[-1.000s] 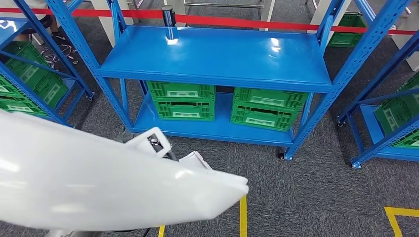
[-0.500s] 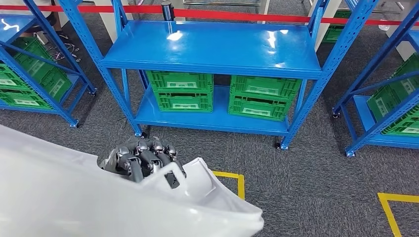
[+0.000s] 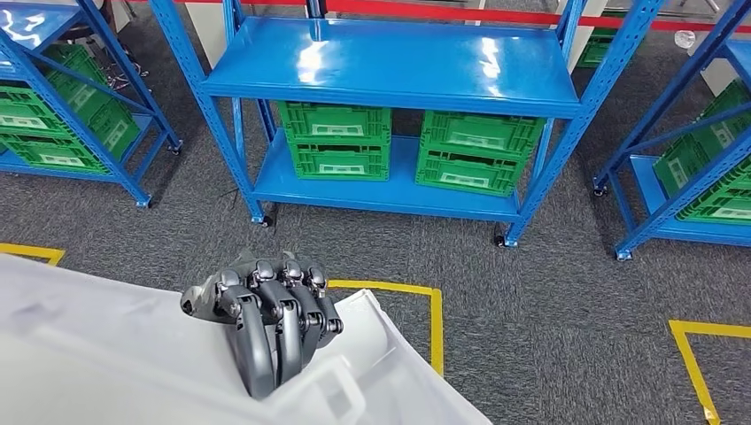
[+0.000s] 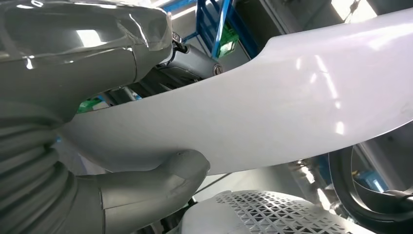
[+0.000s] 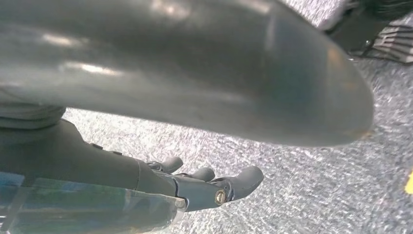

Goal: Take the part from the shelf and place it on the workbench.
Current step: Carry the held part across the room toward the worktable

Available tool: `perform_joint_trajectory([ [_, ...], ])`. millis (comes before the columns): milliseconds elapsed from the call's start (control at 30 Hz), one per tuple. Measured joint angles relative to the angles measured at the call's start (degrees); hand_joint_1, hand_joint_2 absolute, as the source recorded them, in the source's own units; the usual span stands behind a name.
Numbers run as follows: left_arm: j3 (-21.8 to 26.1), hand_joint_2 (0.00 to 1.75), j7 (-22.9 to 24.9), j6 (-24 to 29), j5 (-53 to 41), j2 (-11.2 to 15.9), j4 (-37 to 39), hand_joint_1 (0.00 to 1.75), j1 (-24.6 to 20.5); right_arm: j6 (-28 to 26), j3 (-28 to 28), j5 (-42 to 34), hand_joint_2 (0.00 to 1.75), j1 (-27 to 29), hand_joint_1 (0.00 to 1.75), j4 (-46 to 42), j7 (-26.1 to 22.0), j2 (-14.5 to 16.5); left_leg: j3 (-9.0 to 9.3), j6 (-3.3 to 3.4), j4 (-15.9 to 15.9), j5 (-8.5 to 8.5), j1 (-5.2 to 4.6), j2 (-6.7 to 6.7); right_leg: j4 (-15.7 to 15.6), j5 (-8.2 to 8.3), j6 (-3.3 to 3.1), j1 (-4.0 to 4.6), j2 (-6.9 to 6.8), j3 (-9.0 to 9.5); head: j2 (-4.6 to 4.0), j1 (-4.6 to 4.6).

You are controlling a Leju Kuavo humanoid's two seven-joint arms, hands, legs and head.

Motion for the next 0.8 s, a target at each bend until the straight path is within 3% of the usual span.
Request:
perform_joint_trajectory([
  [67,-0.2,1.75,0.1,0.0,0.0,0.0,-0.1,1.75,0.0,0.1,-0.2,0.3,0.0,0.0,0.0,0.1,0.0,0.0,-0.71,-0.54,0.7,0.74,-0.05,0.06,-3.1,-1.23,-1.0,0.41,0.11,1.43,0.0,-0.15],
  [133,-0.5,1.75,0.2,0.0,0.0,0.0,-0.1,1.75,0.0,0.1,-0.4,0.6,0.0,0.1,0.0,0.2,0.0,0.0,-1.1,-1.1,0.8,1.05,0.18,-0.05,-2.9,-0.36,-1.84,0.2,0.0,0.5,0.0,-0.15],
  [167,-0.5,1.75,0.2,0.0,0.0,0.0,-0.1,1.75,0.0,0.1,-0.5,0.7,0.0,0.1,0.0,0.3,-0.1,0.0,-1.52,-1.51,1.7,-0.24,0.35,-0.16,-2.9,0.28,-2.27,0.02,-0.12,0.01,0.0,-0.16],
  [200,-0.5,1.75,0.3,0.0,0.0,0.1,-0.1,1.75,0.0,0.1,-0.5,0.8,0.0,0.1,0.0,0.3,-0.2,-0.1,-2.15,-1.99,3.5,-2.6,0.57,-0.25,-3.0,1.01,-2.58,-0.17,-0.23,-0.59,0.0,-0.16],
  [267,-0.5,1.75,0.3,0.0,0.1,0.1,-0.1,1.75,0.1,0.1,-0.5,0.8,0.0,0.1,0.0,0.3,-0.3,-0.1,-3.7,-2.97,10.5,-8.88,1.16,-0.33,-2.9,2.46,-2.77,-0.18,-0.31,-2.08,0.0,-0.24],
  [300,-0.6,1.75,0.3,0.0,0.1,0.1,0.0,1.75,0.1,0.1,-0.5,0.8,0.0,0.1,0.0,0.3,-0.3,-0.1,-4.18,-3.3,14.2,-10.83,1.45,-0.32,-2.8,3.17,-2.7,-0.18,-0.31,-2.93,0.0,-0.25],
  [333,-0.6,1.75,0.3,0.0,0.1,0.1,0.0,1.75,0.1,0.1,-0.6,0.8,0.0,0.2,0.0,0.3,-0.3,0.0,-4.03,-3.49,16.6,-11.43,1.69,-0.31,-2.8,3.84,-2.59,-0.18,-0.31,-3.81,0.0,-0.26],
  [367,-0.6,1.75,0.3,0.0,0.1,0.2,0.0,1.75,0.1,0.1,-0.6,0.8,0.0,0.2,0.0,0.3,-0.3,0.0,-2.95,-3.54,17.1,-10.79,1.86,-0.31,-2.8,4.46,-2.48,-0.18,-0.31,-4.61,0.0,-0.26],
  [433,-0.6,1.75,0.3,0.0,0.1,0.1,0.0,1.75,0.1,0.0,-0.6,1.0,0.0,0.2,0.0,0.3,-0.5,0.0,2.33,-3.18,11.8,-8.25,1.96,-0.36,-2.7,5.57,-2.18,-0.17,-0.27,-5.84,0.0,-0.27],
  [500,-0.6,1.75,0.4,0.0,0.1,0.1,-0.1,1.75,-0.1,-0.1,-0.6,1.2,0.0,0.2,0.0,0.3,-1.0,0.1,8.68,-2.39,3.1,-8.35,1.65,-0.44,-2.8,6.58,-1.61,-0.18,-0.2,-6.51,0.0,-0.23],
  [533,-0.6,1.75,0.4,0.0,0.2,0.0,-0.2,1.75,-0.2,-0.2,-0.7,1.3,0.0,0.2,0.0,0.3,-1.1,0.1,10.46,-2.02,0.3,-8.9,1.38,-0.48,-2.9,7.08,-1.23,-0.28,-0.19,-6.64,0.0,-0.23],
  [600,-0.6,1.75,0.4,-0.1,0.4,0.0,-0.2,1.75,-0.3,-0.3,-0.9,1.2,0.0,0.1,0.0,0.3,-1.3,0.2,10.93,-1.4,-1.6,-9.0,0.84,-0.45,-3.5,8.22,-0.3,-0.53,-0.2,-6.86,0.0,-0.25],
  [667,-0.6,1.75,0.5,-0.2,0.4,0.0,-0.2,1.75,-0.4,-0.3,-1.2,1.2,0.0,0.1,0.0,0.4,-1.2,0.2,10.24,-0.38,-2.5,-7.38,0.8,-0.18,-2.8,7.7,-0.14,-0.58,-0.21,-7.62,0.0,-0.18],
  [733,-0.7,1.75,0.5,-0.2,0.4,-0.1,-0.2,1.75,-0.5,-0.3,-1.4,1.2,0.0,0.1,0.0,0.4,-1.1,0.2,9.07,0.47,-3.3,-5.5,0.9,0.01,1.8,3.43,-1.0,-0.42,-0.15,-9.59,0.0,0.05],
  [800,-0.8,1.75,0.6,-0.2,0.4,-0.2,-0.2,1.75,-0.5,-0.3,-1.7,1.2,0.0,0.1,0.0,0.5,-1.0,0.1,7.23,0.78,-3.2,-4.03,0.65,-0.01,9.6,-1.25,-1.37,-0.28,-0.07,-11.8,0.0,0.19],
])
